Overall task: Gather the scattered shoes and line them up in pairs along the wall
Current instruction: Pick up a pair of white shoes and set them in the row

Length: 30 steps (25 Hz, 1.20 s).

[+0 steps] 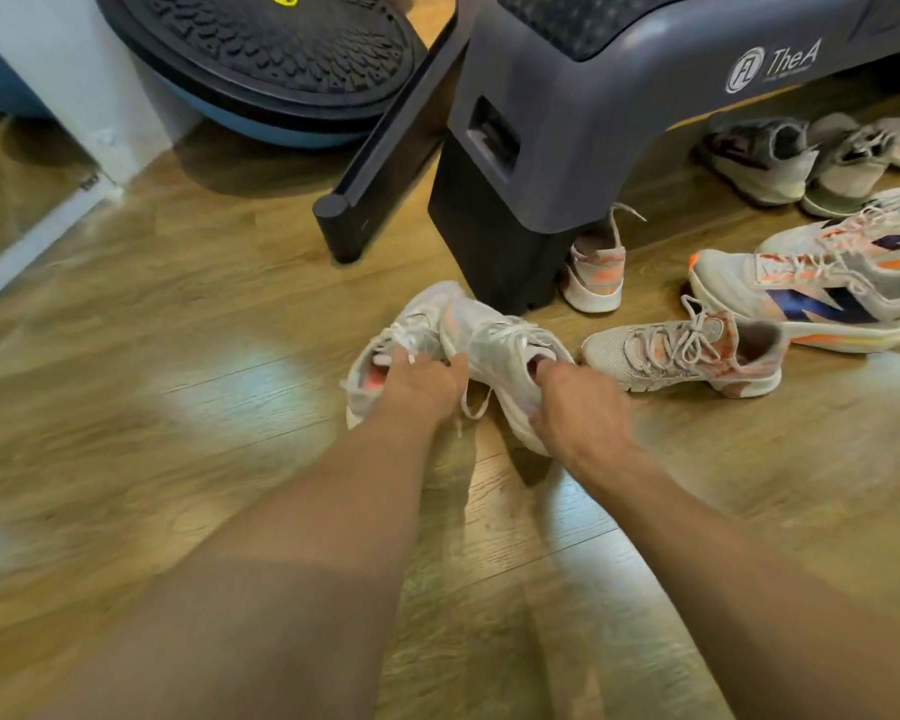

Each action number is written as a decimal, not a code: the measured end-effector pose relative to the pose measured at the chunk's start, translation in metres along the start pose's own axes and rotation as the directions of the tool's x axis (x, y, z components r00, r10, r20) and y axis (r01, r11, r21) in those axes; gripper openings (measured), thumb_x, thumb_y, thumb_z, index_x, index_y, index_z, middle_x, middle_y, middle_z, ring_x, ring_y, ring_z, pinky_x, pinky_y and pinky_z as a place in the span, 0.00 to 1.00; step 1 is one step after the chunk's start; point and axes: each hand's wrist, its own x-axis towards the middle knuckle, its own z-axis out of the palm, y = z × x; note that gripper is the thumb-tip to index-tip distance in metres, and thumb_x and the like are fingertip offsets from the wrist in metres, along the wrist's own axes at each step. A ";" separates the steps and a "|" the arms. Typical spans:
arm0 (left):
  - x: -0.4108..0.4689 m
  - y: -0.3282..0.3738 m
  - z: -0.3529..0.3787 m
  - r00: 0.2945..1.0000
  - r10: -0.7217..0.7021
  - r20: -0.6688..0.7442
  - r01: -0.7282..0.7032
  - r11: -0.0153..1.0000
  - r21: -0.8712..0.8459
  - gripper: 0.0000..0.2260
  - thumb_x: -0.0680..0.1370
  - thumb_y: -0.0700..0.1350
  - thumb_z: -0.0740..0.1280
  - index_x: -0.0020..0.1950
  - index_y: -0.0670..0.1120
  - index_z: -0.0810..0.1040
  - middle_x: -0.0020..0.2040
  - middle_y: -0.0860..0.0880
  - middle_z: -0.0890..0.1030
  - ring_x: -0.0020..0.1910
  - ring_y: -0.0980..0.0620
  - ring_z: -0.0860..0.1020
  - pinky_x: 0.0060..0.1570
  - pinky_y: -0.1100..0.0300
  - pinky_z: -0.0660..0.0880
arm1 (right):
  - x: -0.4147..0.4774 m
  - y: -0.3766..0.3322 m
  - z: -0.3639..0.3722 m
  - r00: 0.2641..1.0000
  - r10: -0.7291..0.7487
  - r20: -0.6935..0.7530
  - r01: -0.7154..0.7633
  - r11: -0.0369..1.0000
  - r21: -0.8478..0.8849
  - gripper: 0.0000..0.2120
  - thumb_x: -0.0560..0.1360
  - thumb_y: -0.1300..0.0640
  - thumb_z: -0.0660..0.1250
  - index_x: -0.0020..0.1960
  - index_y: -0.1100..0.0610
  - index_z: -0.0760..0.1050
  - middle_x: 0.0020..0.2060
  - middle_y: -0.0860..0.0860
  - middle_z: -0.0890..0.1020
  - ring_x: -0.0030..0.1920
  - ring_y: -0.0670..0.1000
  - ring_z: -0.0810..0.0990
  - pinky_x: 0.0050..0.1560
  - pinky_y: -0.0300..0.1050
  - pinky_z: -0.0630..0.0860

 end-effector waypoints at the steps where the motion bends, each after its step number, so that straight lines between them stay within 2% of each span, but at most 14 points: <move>1: -0.002 -0.001 0.003 0.999 -0.003 -0.051 0.007 0.997 0.083 0.23 0.79 0.43 0.59 0.73 0.46 0.57 0.69 0.41 0.70 0.69 0.40 0.64 0.68 0.43 0.58 | -0.002 -0.004 0.005 1.000 -0.026 -0.009 0.026 0.998 -0.050 0.11 0.75 0.57 0.67 0.57 0.55 0.74 0.50 0.53 0.81 0.48 0.57 0.81 0.38 0.45 0.68; 3: -0.004 -0.014 0.003 0.983 -0.049 -0.175 0.066 0.993 0.097 0.20 0.80 0.42 0.58 0.71 0.44 0.61 0.69 0.41 0.68 0.69 0.41 0.65 0.66 0.46 0.65 | -0.003 -0.007 0.014 0.999 -0.048 -0.013 0.047 0.994 -0.103 0.11 0.76 0.60 0.66 0.58 0.56 0.73 0.52 0.53 0.81 0.49 0.57 0.82 0.38 0.45 0.67; 5: -0.006 -0.034 0.006 0.961 -0.186 -0.206 0.171 0.981 -0.091 0.20 0.79 0.40 0.60 0.70 0.44 0.62 0.68 0.42 0.67 0.66 0.42 0.67 0.60 0.47 0.71 | -0.005 -0.009 0.019 0.998 -0.027 0.053 0.031 0.996 -0.089 0.11 0.76 0.60 0.66 0.58 0.57 0.74 0.53 0.54 0.81 0.51 0.56 0.81 0.39 0.45 0.69; 7: -0.011 -0.051 0.013 0.971 -0.218 -0.095 0.207 0.972 -0.106 0.22 0.78 0.39 0.62 0.71 0.44 0.61 0.67 0.44 0.68 0.64 0.43 0.70 0.55 0.50 0.72 | -0.004 -0.009 0.026 0.976 -0.016 0.219 0.020 1.000 -0.016 0.12 0.75 0.58 0.67 0.59 0.56 0.74 0.55 0.54 0.80 0.54 0.56 0.80 0.44 0.45 0.72; 10: -0.011 -0.057 0.016 0.982 -0.184 0.051 0.178 0.979 0.100 0.22 0.78 0.37 0.62 0.71 0.46 0.64 0.64 0.47 0.75 0.61 0.45 0.75 0.50 0.54 0.73 | -0.004 -0.004 0.032 0.882 -0.067 0.467 0.107 0.992 -0.060 0.15 0.73 0.52 0.68 0.59 0.53 0.74 0.55 0.52 0.78 0.56 0.56 0.78 0.47 0.46 0.72; 13: -0.002 -0.030 -0.001 0.986 -0.127 0.107 0.102 0.971 0.217 0.20 0.79 0.40 0.61 0.72 0.44 0.66 0.68 0.45 0.73 0.66 0.44 0.72 0.59 0.53 0.72 | -0.009 -0.002 0.033 0.881 -0.112 0.460 0.124 0.992 0.004 0.16 0.76 0.52 0.64 0.63 0.54 0.73 0.59 0.54 0.78 0.57 0.58 0.78 0.49 0.46 0.72; 15: -0.001 -0.005 -0.011 0.988 -0.060 0.142 0.037 0.987 0.158 0.23 0.80 0.42 0.60 0.75 0.41 0.61 0.74 0.41 0.65 0.72 0.43 0.65 0.69 0.50 0.65 | -0.016 -0.007 0.024 0.893 -0.102 0.439 0.066 0.993 0.095 0.18 0.77 0.49 0.63 0.65 0.53 0.72 0.60 0.54 0.78 0.58 0.59 0.78 0.50 0.47 0.72; 17: -0.023 0.015 -0.019 0.993 -0.030 0.113 0.031 1.000 -0.006 0.22 0.79 0.43 0.61 0.73 0.42 0.65 0.73 0.41 0.66 0.71 0.42 0.66 0.68 0.50 0.65 | -0.023 -0.014 -0.002 0.866 -0.047 0.498 -0.039 0.986 0.161 0.19 0.74 0.48 0.65 0.63 0.53 0.74 0.57 0.54 0.79 0.54 0.59 0.79 0.49 0.46 0.73; 19: -0.063 0.027 -0.036 0.999 -0.038 0.025 0.042 0.981 -0.189 0.16 0.78 0.44 0.63 0.65 0.43 0.74 0.65 0.41 0.75 0.63 0.41 0.74 0.58 0.52 0.71 | -0.036 -0.014 -0.039 0.823 -0.040 0.566 -0.092 0.975 0.202 0.17 0.72 0.52 0.67 0.60 0.55 0.76 0.50 0.55 0.79 0.42 0.58 0.78 0.43 0.45 0.75; 21: -0.109 0.030 -0.065 0.999 0.001 0.045 0.014 0.944 -0.331 0.12 0.77 0.49 0.67 0.54 0.43 0.77 0.53 0.41 0.80 0.53 0.41 0.78 0.46 0.57 0.71 | -0.056 -0.007 -0.082 0.744 -0.057 0.666 -0.153 0.955 0.252 0.12 0.73 0.58 0.66 0.56 0.56 0.76 0.45 0.56 0.80 0.37 0.57 0.80 0.37 0.46 0.80; 23: -0.153 0.026 -0.107 0.972 0.069 0.223 0.028 0.913 -0.407 0.17 0.71 0.53 0.73 0.40 0.40 0.74 0.37 0.44 0.80 0.38 0.45 0.80 0.37 0.60 0.72 | -0.075 0.001 -0.133 0.636 -0.065 0.769 -0.248 0.926 0.283 0.05 0.74 0.61 0.65 0.50 0.57 0.74 0.41 0.58 0.80 0.36 0.57 0.81 0.33 0.46 0.80; 25: -0.192 0.022 -0.167 0.908 0.132 0.397 0.065 0.893 -0.445 0.19 0.65 0.54 0.78 0.34 0.41 0.74 0.26 0.47 0.77 0.24 0.48 0.78 0.28 0.60 0.73 | -0.094 0.010 -0.201 0.551 -0.089 0.830 -0.325 0.893 0.311 0.02 0.74 0.61 0.67 0.44 0.56 0.74 0.38 0.58 0.78 0.33 0.55 0.77 0.32 0.43 0.76; 27: -0.229 0.026 -0.240 0.867 0.187 0.463 0.028 0.908 -0.418 0.19 0.63 0.54 0.79 0.31 0.43 0.75 0.22 0.48 0.77 0.21 0.50 0.75 0.26 0.63 0.71 | -0.110 0.017 -0.279 0.492 -0.108 0.864 -0.446 0.821 0.357 0.06 0.73 0.59 0.70 0.41 0.54 0.73 0.35 0.54 0.75 0.30 0.51 0.73 0.29 0.39 0.73; 30: -0.276 0.038 -0.351 0.846 0.228 0.482 -0.028 0.921 -0.388 0.18 0.64 0.54 0.78 0.30 0.44 0.75 0.18 0.51 0.75 0.17 0.53 0.72 0.26 0.65 0.68 | -0.129 0.026 -0.392 0.508 -0.113 0.854 -0.532 0.739 0.414 0.09 0.71 0.55 0.75 0.42 0.55 0.74 0.30 0.51 0.72 0.27 0.47 0.71 0.26 0.37 0.73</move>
